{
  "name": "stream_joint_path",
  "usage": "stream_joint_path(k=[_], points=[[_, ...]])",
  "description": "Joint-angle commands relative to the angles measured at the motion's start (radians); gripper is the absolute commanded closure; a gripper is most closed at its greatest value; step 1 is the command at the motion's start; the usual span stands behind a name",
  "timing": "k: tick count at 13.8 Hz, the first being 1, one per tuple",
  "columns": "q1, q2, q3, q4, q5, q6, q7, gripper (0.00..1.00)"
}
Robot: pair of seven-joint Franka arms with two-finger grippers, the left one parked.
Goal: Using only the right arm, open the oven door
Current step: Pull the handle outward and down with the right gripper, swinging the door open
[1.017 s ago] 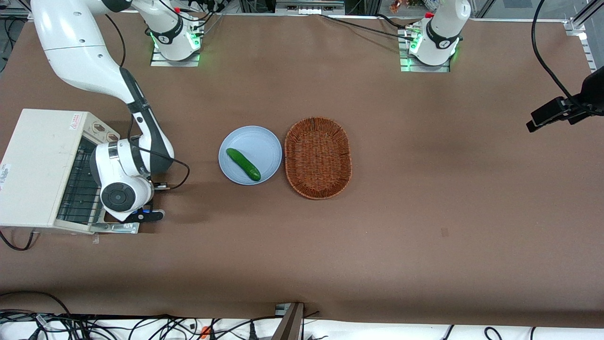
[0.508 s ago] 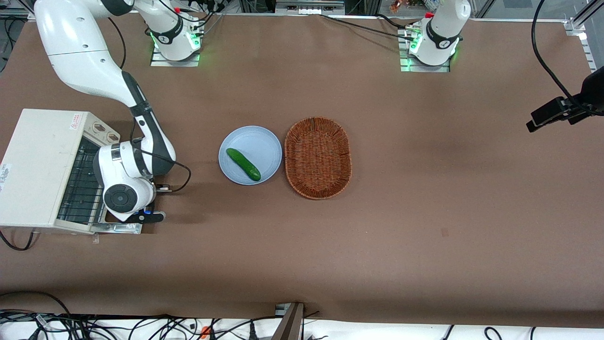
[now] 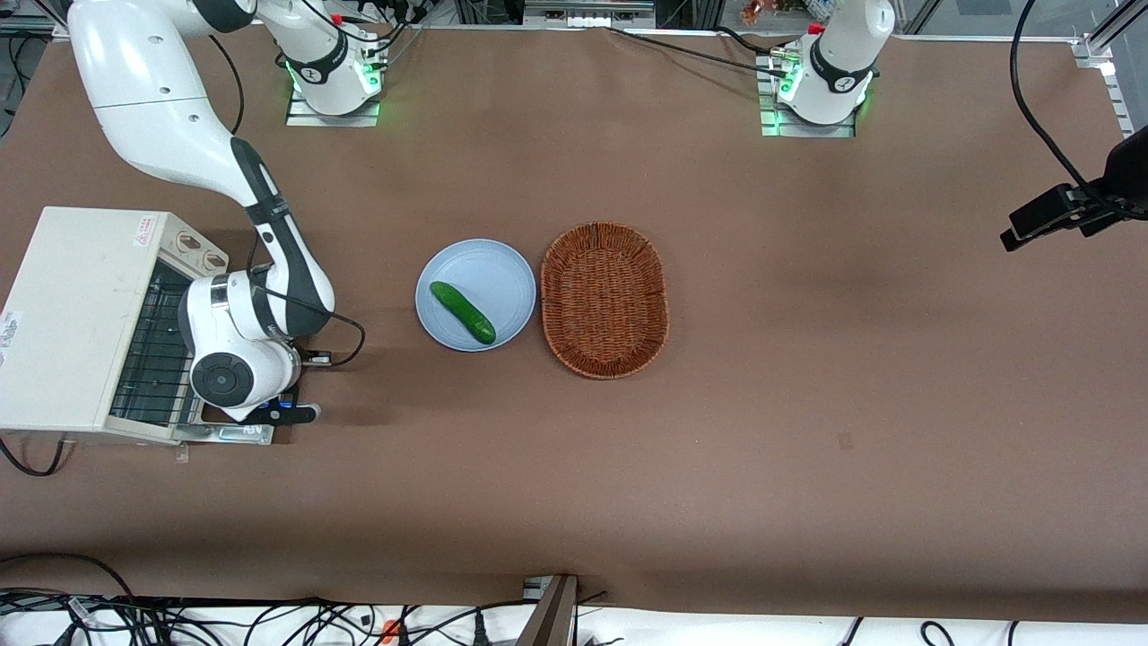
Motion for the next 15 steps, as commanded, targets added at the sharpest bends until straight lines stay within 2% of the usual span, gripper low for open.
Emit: stream_joint_path(k=[1, 6, 9, 15], points=[[-0.001, 0.011, -0.002, 0.019, 0.025, 0.0, -0.022, 1.0], [-0.001, -0.008, -0.002, 0.115, 0.146, -0.103, -0.027, 1.0], [0.002, -0.091, -0.002, 0.112, 0.152, -0.112, -0.03, 1.0], [0.002, -0.31, -0.004, 0.112, 0.16, -0.273, -0.147, 1.0]])
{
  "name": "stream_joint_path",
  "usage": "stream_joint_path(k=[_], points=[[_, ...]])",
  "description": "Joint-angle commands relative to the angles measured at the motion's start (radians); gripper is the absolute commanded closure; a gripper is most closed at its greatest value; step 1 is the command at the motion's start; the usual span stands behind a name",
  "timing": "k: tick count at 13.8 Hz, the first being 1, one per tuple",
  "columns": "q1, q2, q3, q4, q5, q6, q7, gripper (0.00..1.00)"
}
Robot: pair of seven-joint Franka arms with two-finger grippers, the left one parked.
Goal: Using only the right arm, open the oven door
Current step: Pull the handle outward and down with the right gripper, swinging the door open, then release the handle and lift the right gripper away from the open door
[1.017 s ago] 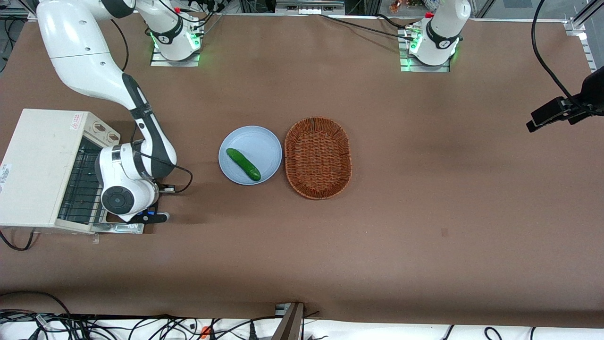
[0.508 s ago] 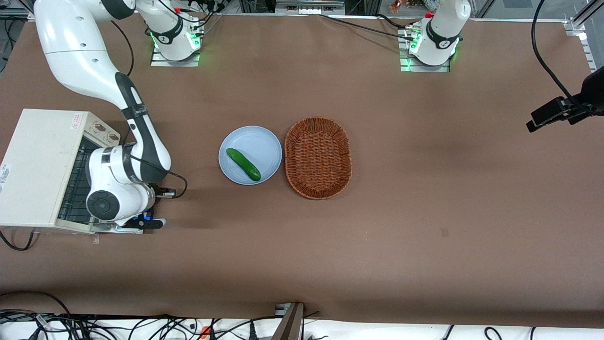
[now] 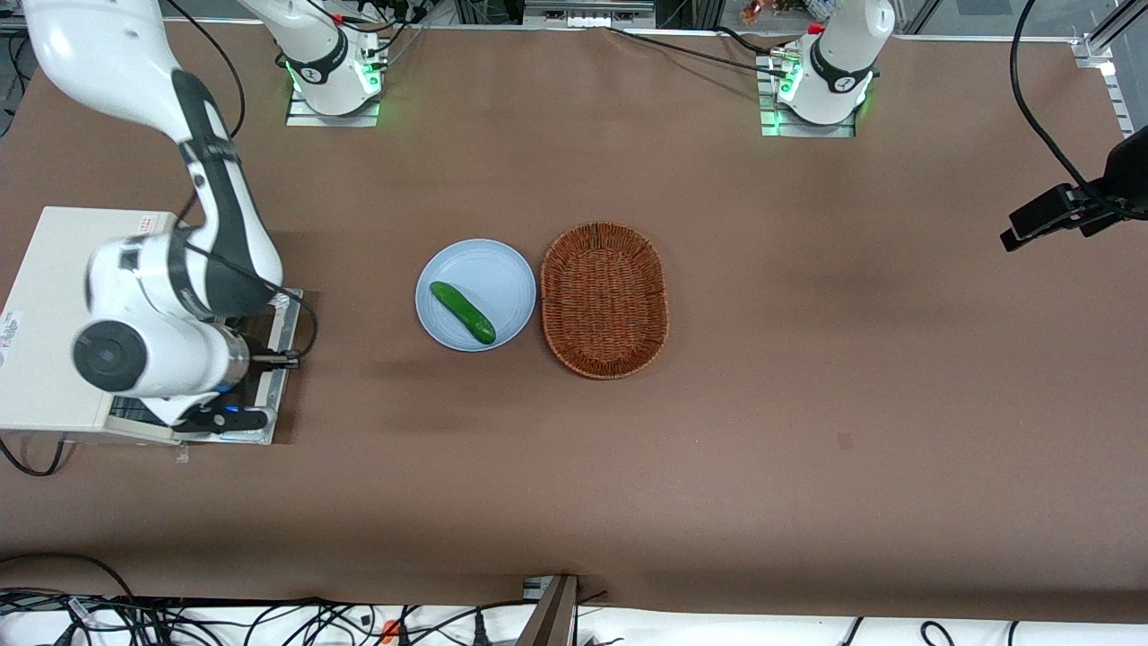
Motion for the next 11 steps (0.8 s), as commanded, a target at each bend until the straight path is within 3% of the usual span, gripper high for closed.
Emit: stream_joint_path(k=[1, 5, 9, 10, 11], points=[[0.0, -0.121, -0.009, -0.026, 0.024, -0.098, -0.045, 1.0], [-0.002, -0.239, -0.018, -0.026, 0.024, -0.243, -0.058, 0.65], [-0.002, -0.333, -0.035, -0.026, 0.022, -0.346, -0.061, 0.19], [-0.002, -0.35, -0.038, -0.026, 0.024, -0.356, -0.068, 0.13], [-0.002, -0.364, -0.041, -0.026, 0.024, -0.359, -0.089, 0.0]])
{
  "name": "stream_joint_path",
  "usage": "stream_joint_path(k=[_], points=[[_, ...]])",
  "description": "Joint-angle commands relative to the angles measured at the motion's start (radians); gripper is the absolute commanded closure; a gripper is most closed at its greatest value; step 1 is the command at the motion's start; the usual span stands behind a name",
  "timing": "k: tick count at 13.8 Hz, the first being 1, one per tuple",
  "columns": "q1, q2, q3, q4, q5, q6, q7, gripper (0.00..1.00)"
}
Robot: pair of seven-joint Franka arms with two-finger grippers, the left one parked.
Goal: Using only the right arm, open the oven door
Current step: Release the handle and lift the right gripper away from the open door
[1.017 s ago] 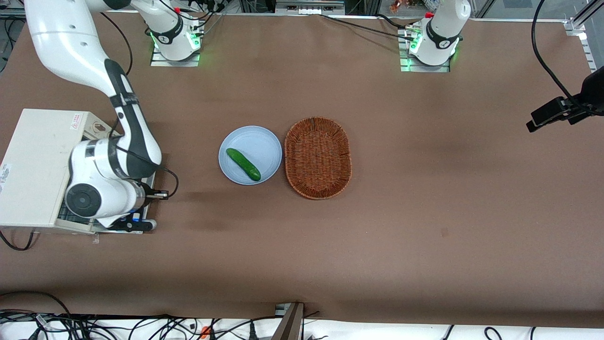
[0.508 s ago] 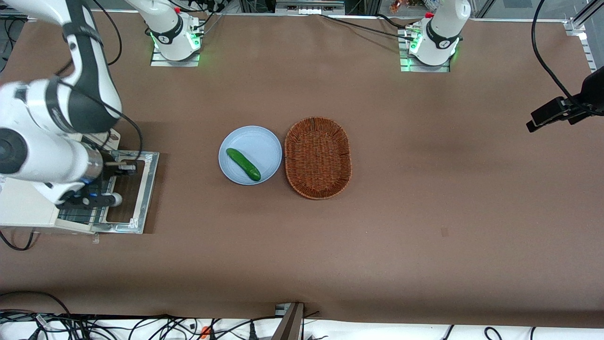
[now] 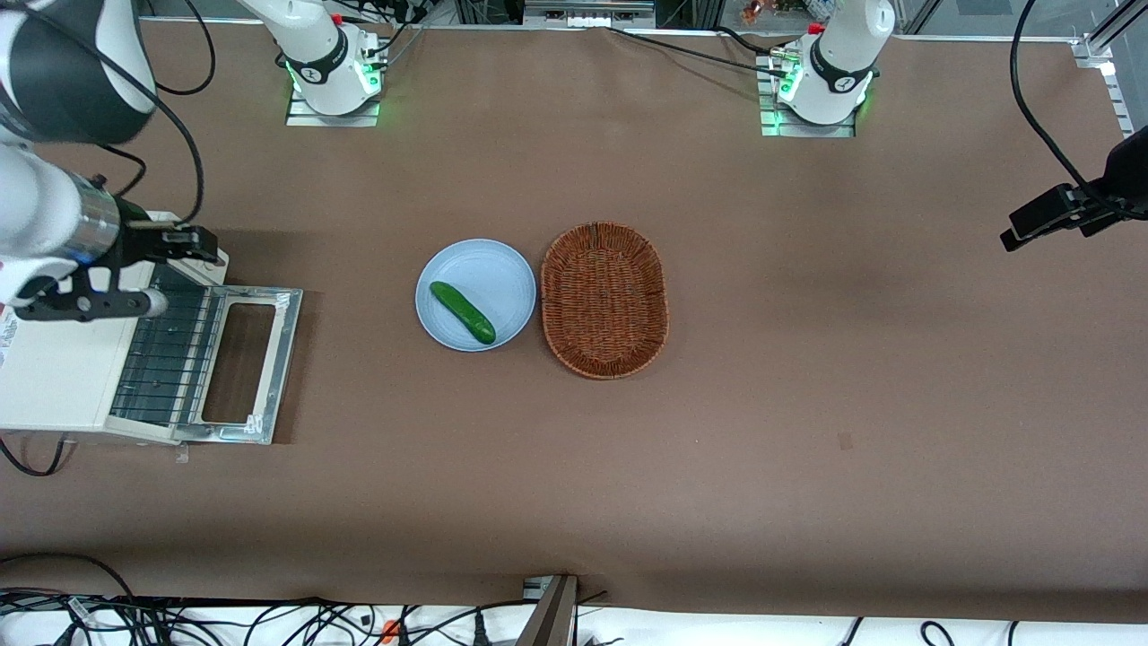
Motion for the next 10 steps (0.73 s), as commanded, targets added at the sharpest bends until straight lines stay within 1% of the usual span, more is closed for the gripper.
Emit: stream_joint_path(k=[1, 6, 7, 8, 9, 10], points=[[-0.001, -0.068, -0.026, -0.025, 0.023, -0.03, -0.055, 0.0], [-0.001, -0.171, -0.063, -0.034, 0.032, -0.088, -0.061, 0.0], [-0.022, -0.176, -0.064, -0.034, 0.047, -0.103, -0.055, 0.0], [-0.072, -0.187, -0.049, -0.034, 0.066, -0.111, -0.055, 0.0], [-0.088, -0.191, -0.05, -0.036, 0.083, -0.114, -0.055, 0.0], [-0.09, -0.203, -0.056, -0.036, 0.083, -0.116, -0.057, 0.0]])
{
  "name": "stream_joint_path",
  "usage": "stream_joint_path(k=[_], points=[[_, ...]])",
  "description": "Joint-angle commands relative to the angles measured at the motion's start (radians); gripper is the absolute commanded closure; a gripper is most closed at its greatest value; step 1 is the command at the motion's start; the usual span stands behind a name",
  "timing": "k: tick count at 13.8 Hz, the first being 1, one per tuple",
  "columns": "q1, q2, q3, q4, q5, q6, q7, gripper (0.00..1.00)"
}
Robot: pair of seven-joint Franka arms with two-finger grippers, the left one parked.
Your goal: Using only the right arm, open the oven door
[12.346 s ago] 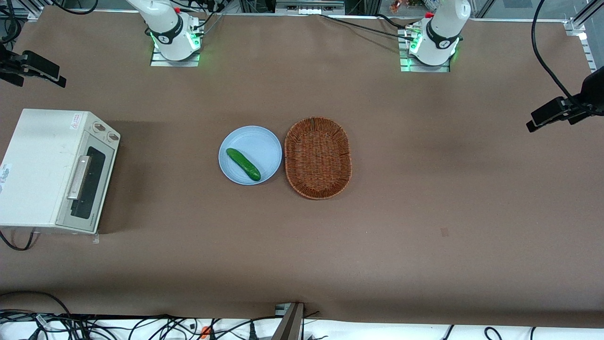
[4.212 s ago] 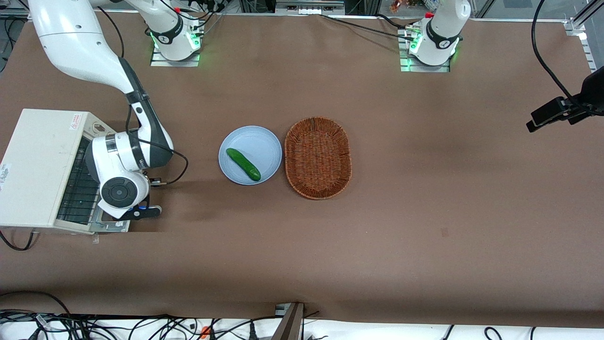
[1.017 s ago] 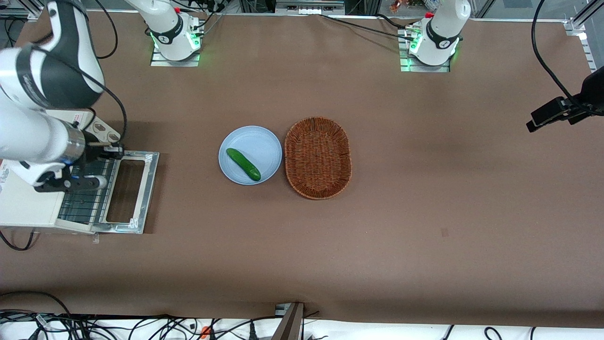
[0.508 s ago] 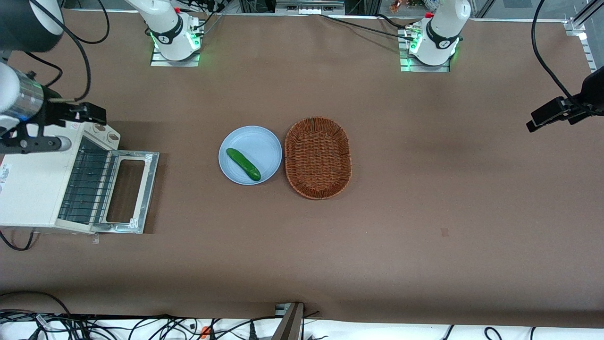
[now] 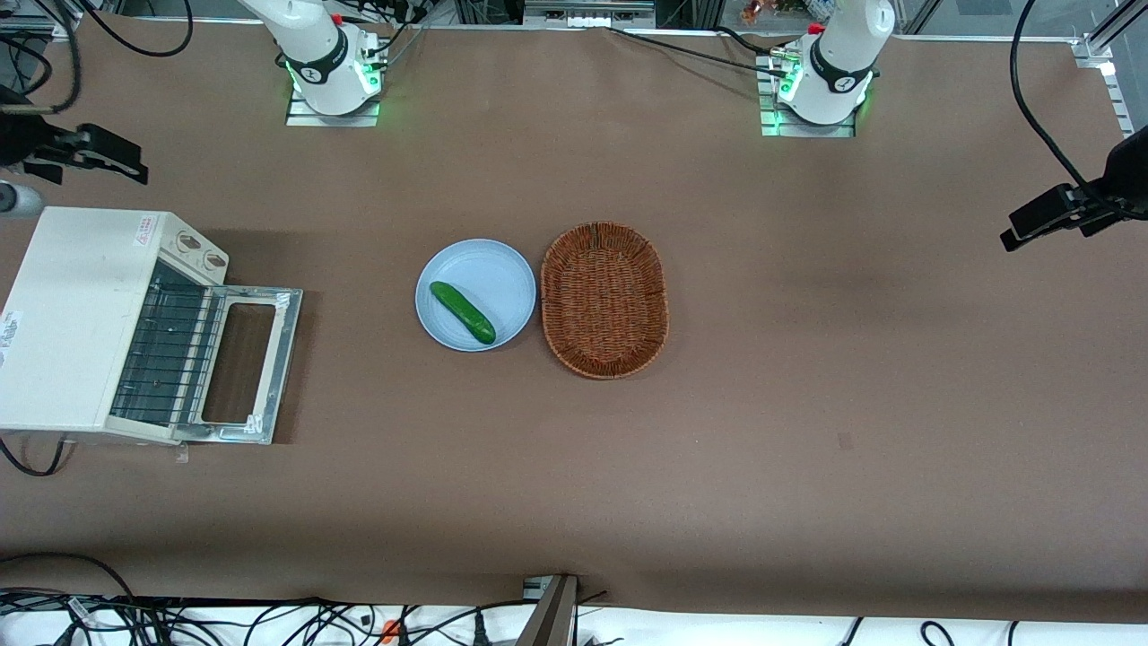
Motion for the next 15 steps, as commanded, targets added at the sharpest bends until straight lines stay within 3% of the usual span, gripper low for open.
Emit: stream_joint_path(k=[1, 15], points=[[-0.034, -0.042, 0.0, -0.03, 0.032, -0.019, -0.012, 0.0], [0.002, 0.018, 0.0, -0.019, 0.034, 0.028, -0.007, 0.0]])
